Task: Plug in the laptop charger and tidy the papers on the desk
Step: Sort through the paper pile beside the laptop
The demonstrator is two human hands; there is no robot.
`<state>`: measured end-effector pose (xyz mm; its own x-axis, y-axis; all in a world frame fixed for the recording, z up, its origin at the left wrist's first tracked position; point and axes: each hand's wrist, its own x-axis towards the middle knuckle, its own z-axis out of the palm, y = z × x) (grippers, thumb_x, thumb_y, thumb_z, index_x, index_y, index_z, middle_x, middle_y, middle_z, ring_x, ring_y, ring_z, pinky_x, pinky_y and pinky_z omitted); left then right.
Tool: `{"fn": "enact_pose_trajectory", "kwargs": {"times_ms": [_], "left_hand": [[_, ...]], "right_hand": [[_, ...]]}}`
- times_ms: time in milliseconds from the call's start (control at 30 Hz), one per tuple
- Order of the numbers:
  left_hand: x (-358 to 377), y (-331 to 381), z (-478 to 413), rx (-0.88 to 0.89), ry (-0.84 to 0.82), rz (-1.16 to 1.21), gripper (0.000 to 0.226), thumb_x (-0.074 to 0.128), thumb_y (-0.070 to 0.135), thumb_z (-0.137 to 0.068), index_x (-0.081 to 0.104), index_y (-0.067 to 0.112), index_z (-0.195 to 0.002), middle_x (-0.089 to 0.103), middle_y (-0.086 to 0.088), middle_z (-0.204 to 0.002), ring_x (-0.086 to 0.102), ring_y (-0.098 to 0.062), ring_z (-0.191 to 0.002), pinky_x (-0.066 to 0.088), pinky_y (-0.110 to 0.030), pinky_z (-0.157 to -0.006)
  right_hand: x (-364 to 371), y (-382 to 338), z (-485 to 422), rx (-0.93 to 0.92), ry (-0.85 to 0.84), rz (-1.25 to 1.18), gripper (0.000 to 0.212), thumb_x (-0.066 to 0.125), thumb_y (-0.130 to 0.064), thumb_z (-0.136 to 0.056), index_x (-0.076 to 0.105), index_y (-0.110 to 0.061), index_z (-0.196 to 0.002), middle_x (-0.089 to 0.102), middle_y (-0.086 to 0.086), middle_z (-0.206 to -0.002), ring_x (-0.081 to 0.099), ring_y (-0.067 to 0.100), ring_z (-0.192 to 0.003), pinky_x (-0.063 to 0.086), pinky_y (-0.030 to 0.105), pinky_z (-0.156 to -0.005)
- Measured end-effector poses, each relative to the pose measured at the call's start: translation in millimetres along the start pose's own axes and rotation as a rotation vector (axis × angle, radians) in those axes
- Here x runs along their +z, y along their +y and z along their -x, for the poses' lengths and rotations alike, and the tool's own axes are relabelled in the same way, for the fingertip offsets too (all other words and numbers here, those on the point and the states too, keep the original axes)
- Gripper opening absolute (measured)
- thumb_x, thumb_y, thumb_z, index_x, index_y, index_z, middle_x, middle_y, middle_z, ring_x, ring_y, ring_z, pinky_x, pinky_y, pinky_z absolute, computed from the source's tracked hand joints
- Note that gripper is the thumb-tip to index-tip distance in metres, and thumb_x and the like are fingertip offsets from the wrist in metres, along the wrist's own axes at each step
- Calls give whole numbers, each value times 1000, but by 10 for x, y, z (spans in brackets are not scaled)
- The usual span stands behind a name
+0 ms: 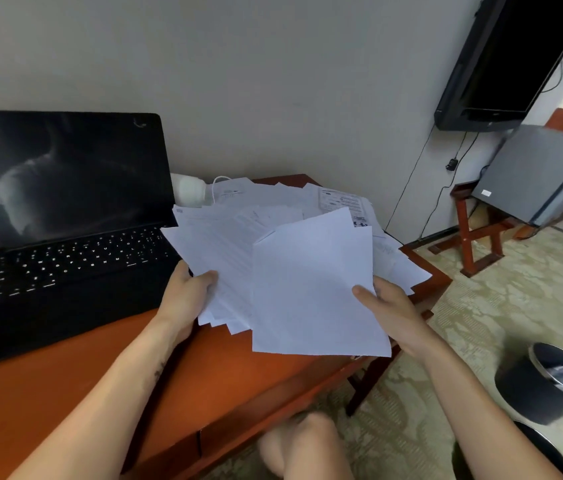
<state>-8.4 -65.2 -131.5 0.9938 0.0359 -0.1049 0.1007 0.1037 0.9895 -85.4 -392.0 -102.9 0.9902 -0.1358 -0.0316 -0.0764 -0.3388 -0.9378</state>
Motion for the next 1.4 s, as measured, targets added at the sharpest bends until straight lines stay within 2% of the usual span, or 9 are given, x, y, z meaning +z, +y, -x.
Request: {"fn": "enact_pose_trajectory", "kwargs": {"times_ms": [367, 633, 767, 867, 933, 1000, 1200, 1300, 1400], "left_hand": [[-10, 7, -8, 0, -36, -73, 38, 46, 7, -105, 55, 22, -139, 70, 0, -128, 69, -25, -117, 56, -48, -102], [-15, 3, -10, 53, -44, -169, 35, 54, 7, -100, 63, 25, -129, 76, 4, -118, 74, -17, -106, 60, -46, -95], [-14, -40, -51, 51, -31, -160, 26, 62, 18, -102, 62, 21, -128, 76, 4, -117, 75, -18, -104, 60, -47, -95], [0, -58, -57, 52, 7, -127, 25, 62, 30, -104, 60, 19, -126, 75, 2, -118, 75, -17, -104, 61, -43, -94], [25, -46, -33, 56, 12, -97, 28, 62, 36, -104, 60, 19, -126, 74, 2, -117, 74, -18, -104, 60, -42, -93], [13, -33, -13, 74, -30, -93, 30, 63, 37, -103, 61, 20, -128, 75, 2, -117, 75, -19, -104, 60, -42, -92], [-48, -73, -42, 58, -71, -169, 37, 69, 17, -99, 58, 20, -134, 75, 3, -122, 74, -21, -110, 60, -45, -96], [-31, -50, -37, 41, -68, -125, 31, 65, 10, -101, 59, 21, -129, 75, 0, -121, 74, -22, -108, 59, -45, -96], [-19, -28, -13, 39, -58, -109, 27, 63, 6, -102, 58, 24, -122, 74, 0, -119, 73, -22, -108, 59, -45, -97]], "right_hand": [[-352, 194, -193, 1, 254, 242, 19, 48, -17, -103, 66, -24, -107, 70, -11, -103, 66, 12, -96, 49, 26, -71], [-102, -67, -709, -172, 123, 447, 20, 52, -13, -97, 68, -23, -103, 63, 1, -103, 59, 22, -102, 47, 31, -80], [110, -214, -883, -178, -2, 456, 16, 51, -15, -97, 64, -23, -95, 63, -1, -93, 59, 16, -85, 45, 24, -65], [295, -248, -944, -180, -78, 453, 13, 49, -18, -97, 58, -18, -88, 60, -5, -84, 54, 9, -75, 43, 27, -65], [417, -255, -979, -189, -151, 534, 17, 46, -28, -98, 58, -17, -93, 55, -5, -93, 49, 12, -95, 43, 31, -80], [528, -248, -1019, -189, -200, 639, 29, 41, -39, -102, 62, -26, -116, 50, -7, -114, 35, 13, -116, 33, 34, -100], [485, -237, -1090, -137, -85, 849, 51, 33, -43, -107, 38, -22, -153, 35, 5, -158, 23, 25, -147, 18, 41, -117], [327, -155, -1195, -98, -52, 915, 58, 46, -51, -101, 39, -25, -152, 42, 5, -151, 32, 30, -142, 25, 42, -114], [250, -133, -1270, -133, -13, 873, 45, 55, -42, -99, 51, -26, -141, 53, 1, -139, 40, 28, -134, 31, 41, -108]]}}
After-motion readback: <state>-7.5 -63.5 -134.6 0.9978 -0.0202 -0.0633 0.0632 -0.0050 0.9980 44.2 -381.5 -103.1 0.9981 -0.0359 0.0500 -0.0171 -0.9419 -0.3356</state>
